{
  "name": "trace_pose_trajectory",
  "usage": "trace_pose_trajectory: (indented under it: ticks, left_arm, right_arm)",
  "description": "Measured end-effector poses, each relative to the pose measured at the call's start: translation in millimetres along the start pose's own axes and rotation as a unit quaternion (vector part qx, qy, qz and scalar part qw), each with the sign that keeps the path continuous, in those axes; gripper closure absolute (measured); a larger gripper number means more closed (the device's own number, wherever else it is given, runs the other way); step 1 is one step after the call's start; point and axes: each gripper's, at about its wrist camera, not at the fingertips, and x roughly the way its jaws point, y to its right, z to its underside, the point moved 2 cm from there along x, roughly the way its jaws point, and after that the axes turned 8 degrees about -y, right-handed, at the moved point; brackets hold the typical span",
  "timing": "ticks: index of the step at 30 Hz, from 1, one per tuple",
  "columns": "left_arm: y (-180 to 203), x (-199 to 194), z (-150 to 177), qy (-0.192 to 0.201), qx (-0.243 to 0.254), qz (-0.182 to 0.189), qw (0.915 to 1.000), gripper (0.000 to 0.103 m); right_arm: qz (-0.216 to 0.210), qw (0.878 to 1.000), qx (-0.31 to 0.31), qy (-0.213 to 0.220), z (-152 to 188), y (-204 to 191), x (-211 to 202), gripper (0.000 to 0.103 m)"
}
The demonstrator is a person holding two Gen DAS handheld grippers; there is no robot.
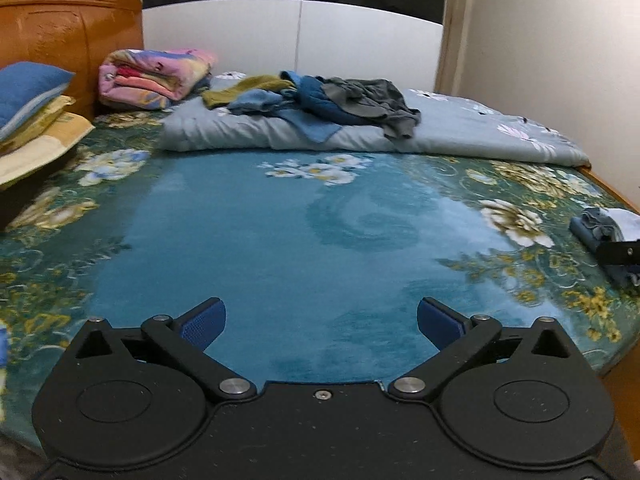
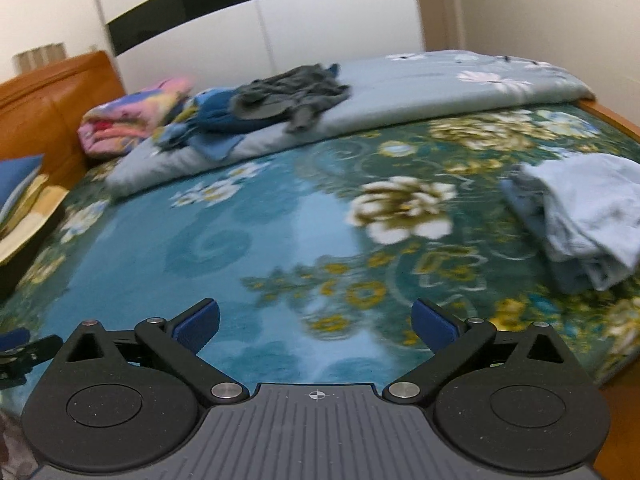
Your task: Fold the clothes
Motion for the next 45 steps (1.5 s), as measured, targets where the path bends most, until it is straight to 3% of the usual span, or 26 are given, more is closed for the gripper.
trace_pose_trajectory:
  ticks: [15, 21, 32, 45]
  left_arm:
    - [-62.9, -12.9, 22.6, -0.002, -0.080, -0.061, 0.9950, 0.002]
    - [-73.5, -0.7, 25.3, -0.019, -0.102, -0.071, 0.9921, 0.002]
    - [-62.8, 41.3, 22.4, -0.050, -0.080, -0.073, 0.9929, 0.001]
    - [-21.0, 91.2, 5.0, -0.070, -0.035, -0.051, 0.9956, 0.001]
  right_arm:
    - [-0.023, 0.999, -0.047, -0.009, 19.7, -111.0, 44.6, 0.000]
    - [-0.035, 0.997, -0.059, -0.034, 29.3, -138.9, 68.8, 0.000]
    - [-0.023, 0.997, -0.070, -0.010, 48.6, -145.0, 79.6, 0.000]
    - [0.004, 0.999, -0.044, -0.030, 43.8, -124.5, 94.7, 0.000]
